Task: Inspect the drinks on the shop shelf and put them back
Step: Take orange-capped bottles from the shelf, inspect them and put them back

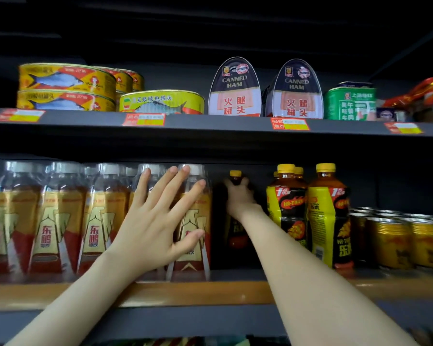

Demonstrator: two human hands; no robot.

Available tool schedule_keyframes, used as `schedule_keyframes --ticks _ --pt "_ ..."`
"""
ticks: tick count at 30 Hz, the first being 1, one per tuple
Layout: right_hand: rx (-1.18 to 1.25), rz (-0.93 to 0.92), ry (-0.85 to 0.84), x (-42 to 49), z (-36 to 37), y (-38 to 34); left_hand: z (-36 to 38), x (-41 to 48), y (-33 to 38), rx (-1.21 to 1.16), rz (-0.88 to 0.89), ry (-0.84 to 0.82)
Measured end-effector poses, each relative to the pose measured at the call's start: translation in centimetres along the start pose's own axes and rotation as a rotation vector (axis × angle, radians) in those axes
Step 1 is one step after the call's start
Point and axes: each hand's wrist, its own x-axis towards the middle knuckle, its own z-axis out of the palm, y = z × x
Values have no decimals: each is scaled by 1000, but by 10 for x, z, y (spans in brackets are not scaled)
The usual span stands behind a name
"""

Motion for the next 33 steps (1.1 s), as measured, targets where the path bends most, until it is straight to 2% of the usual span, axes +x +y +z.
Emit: schedule_keyframes --ticks 5,12,15,17,21,26,28,29,33 --pt "46 -101 97 -43 -18 -10 -7 0 1 -17 -31 -62" --pt "77 -278 282 -108 -31 -12 -28 -1 27 -18 -204 -123" --pt "82 -356 350 -135 -36 -9 -31 -6 38 -78 -258 -88" --pt "88 -404 406 -151 -41 -8 -32 -10 43 -145 -283 -47" --pt "84 -563 640 -181 -55 1 -43 -14 57 -326 -308 48" --pt "243 -655 848 -241 -83 14 -79 -11 102 -737 -301 79" --pt "348 -695 820 -276 -89 21 -100 -14 126 -950 -282 102" --pt "415 -716 754 -293 -89 26 -110 -19 138 -1028 -290 94" --pt "660 -648 313 -351 -59 59 -123 -82 191 -1204 -477 -84"
